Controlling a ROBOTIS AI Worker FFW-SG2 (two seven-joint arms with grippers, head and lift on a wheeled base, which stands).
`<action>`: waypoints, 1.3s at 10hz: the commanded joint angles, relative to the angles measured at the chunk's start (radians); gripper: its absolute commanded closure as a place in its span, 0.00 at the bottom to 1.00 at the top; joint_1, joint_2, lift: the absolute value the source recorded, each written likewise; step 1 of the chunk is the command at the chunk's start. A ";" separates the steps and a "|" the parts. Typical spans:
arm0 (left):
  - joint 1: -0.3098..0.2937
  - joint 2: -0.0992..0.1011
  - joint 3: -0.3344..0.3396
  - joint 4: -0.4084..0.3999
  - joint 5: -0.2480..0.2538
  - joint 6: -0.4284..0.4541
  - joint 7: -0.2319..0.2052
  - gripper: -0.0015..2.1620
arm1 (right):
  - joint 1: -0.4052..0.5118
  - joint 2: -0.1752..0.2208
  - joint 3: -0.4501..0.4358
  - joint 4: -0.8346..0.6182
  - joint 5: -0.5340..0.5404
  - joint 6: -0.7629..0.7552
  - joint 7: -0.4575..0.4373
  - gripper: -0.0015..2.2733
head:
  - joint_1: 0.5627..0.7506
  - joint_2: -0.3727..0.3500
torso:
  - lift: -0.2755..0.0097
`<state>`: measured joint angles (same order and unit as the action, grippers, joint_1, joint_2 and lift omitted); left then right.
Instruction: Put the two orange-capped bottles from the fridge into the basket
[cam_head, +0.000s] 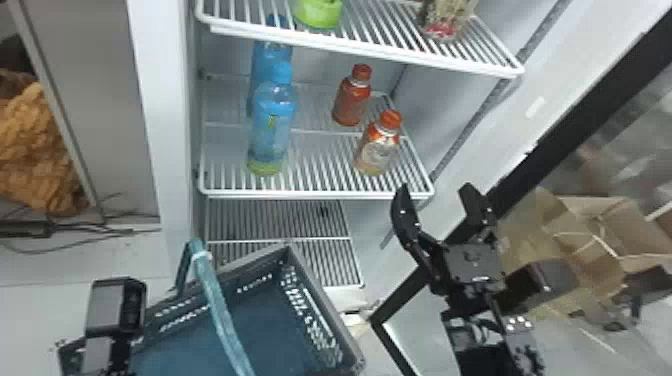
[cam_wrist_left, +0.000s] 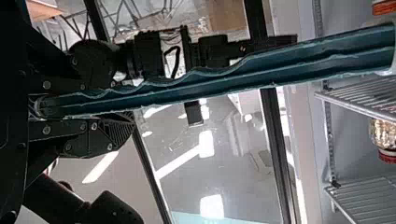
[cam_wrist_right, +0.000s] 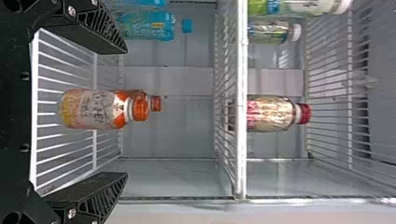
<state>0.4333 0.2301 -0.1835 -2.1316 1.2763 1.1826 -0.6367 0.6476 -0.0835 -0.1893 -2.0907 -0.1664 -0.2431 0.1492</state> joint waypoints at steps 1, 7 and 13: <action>0.003 -0.002 0.002 0.000 0.000 0.000 -0.001 0.54 | -0.054 -0.007 0.002 0.057 0.021 -0.005 0.004 0.05 | 0.70 0.03 | 0.14; 0.003 -0.003 0.006 0.002 -0.002 0.000 -0.001 0.54 | -0.311 -0.035 0.054 0.384 0.041 -0.093 0.004 0.05 | 0.70 0.03 | 0.14; 0.003 -0.005 0.006 0.005 -0.002 0.000 -0.001 0.54 | -0.444 -0.045 0.078 0.531 0.075 -0.142 -0.020 0.06 | 0.70 0.03 | 0.14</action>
<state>0.4369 0.2251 -0.1774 -2.1268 1.2743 1.1830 -0.6381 0.2134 -0.1287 -0.1105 -1.5708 -0.0980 -0.3847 0.1296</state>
